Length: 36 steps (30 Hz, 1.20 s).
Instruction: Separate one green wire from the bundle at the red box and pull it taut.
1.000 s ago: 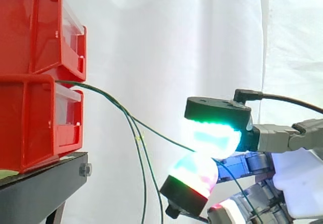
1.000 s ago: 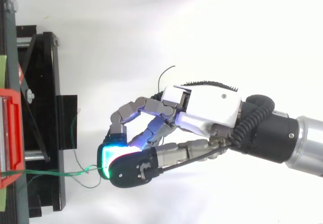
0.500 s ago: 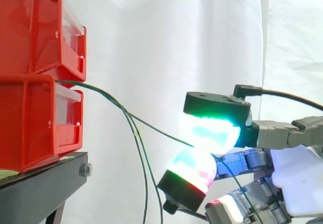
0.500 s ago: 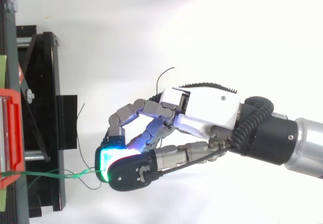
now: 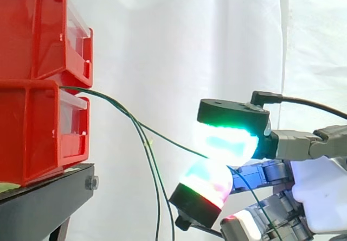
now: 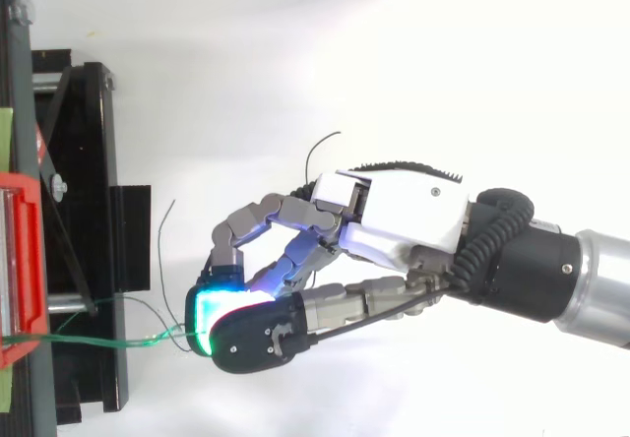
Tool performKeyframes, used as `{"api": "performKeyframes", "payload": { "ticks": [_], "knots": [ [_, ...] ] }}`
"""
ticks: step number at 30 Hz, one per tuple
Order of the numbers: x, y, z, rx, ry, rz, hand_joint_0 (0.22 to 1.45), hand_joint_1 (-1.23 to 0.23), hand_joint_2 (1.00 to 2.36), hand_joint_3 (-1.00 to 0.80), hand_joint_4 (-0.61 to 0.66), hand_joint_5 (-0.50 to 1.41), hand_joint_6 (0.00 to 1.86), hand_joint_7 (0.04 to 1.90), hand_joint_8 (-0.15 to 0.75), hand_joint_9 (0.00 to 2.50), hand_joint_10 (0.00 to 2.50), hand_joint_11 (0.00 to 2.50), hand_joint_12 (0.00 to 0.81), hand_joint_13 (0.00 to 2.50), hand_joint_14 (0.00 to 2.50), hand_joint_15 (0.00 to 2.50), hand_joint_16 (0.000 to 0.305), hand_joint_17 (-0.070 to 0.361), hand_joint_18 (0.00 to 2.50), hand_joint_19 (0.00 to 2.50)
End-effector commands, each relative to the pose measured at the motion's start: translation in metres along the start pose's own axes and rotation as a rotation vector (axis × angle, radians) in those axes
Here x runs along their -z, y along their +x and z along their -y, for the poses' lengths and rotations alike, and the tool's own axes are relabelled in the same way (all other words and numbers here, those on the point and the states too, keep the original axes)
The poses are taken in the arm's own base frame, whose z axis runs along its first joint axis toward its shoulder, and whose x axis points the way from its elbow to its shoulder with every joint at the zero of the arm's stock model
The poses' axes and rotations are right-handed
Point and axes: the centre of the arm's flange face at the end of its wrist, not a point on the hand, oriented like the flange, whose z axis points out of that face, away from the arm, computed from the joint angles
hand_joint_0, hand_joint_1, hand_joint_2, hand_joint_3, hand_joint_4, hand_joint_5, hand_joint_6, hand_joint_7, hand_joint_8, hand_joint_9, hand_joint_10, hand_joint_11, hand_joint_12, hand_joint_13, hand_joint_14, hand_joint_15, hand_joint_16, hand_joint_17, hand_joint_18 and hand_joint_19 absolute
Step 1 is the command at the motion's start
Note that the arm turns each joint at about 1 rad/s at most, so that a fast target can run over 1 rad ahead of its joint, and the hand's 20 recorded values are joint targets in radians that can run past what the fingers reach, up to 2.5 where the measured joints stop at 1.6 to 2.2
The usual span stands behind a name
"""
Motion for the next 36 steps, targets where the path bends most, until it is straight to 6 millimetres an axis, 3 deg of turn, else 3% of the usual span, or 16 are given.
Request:
{"api": "performKeyframes", "payload": {
  "ticks": [1,36],
  "knots": [
    [-0.0002,-0.0003,0.0008,0.001,0.001,0.001,0.68,-0.79,1.02,-0.09,-0.21,-0.18,0.93,1.22,0.287,1.07,0.02,0.85,0.302,0.85,0.01,0.35,0.043,0.096,0.84,0.40],
    [0.0029,0.0094,0.0016,0.002,0.002,-0.013,0.68,-0.79,1.02,-0.09,-0.21,-0.18,0.93,1.22,0.288,1.07,0.02,0.84,0.302,0.85,0.01,0.35,0.043,0.096,0.83,0.41]
  ]
}}
